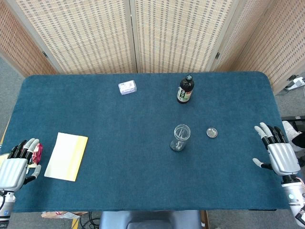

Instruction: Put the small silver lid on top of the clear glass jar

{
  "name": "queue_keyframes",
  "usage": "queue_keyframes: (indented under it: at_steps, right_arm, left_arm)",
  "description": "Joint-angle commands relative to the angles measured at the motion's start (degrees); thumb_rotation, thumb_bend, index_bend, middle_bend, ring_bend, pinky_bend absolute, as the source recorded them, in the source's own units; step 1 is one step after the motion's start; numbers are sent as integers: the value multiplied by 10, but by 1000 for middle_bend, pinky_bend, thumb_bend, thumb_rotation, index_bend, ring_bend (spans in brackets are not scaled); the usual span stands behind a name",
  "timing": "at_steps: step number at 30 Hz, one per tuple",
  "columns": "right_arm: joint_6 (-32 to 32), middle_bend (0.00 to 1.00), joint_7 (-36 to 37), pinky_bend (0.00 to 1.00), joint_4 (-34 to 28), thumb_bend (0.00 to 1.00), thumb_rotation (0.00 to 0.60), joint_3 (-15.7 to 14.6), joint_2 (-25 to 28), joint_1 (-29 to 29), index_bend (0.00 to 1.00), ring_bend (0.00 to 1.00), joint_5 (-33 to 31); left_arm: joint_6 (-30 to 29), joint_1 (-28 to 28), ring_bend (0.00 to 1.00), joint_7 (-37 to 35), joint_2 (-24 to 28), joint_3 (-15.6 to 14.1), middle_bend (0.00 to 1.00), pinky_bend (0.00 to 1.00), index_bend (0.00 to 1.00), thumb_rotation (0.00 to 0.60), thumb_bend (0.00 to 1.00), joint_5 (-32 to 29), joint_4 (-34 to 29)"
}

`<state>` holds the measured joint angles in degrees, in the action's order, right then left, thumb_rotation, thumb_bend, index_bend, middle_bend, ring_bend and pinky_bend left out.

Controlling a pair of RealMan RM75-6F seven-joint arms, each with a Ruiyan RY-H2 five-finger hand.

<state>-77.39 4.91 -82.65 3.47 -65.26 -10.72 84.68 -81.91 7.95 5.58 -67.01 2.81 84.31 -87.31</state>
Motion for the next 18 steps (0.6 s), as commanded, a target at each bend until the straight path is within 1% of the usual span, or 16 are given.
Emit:
queue_keyframes:
  at_steps: [1, 8, 12, 16, 18]
  right_arm:
    - [6, 0, 1, 0, 4, 116, 600, 0, 0, -2, 0, 0, -3]
    - [9, 0, -1, 0, -2, 118, 600, 0, 1, -1, 0, 0, -5]
    - [25, 0, 1, 0, -13, 124, 600, 3, 12, -12, 2, 0, -7]
    - [65, 0, -13, 0, -26, 144, 600, 14, 36, -34, 27, 0, -24]
    - [95, 0, -19, 0, -32, 149, 600, 20, 49, -50, 33, 0, -38]
  left_arm:
    - [2, 1, 0, -2, 0, 3, 77, 110, 0, 600, 349, -6, 0]
    - [1, 4, 0, -11, 2, 4, 77, 110, 0, 600, 350, -1, -1]
    - [2, 6, 0, -17, 3, 3, 77, 110, 0, 600, 350, 5, 2]
    - [3, 4, 0, -15, 4, 0, 77, 110, 0, 600, 349, 3, 2]
    - [4, 3, 0, -17, 4, 0, 77, 110, 0, 600, 349, -2, 1]
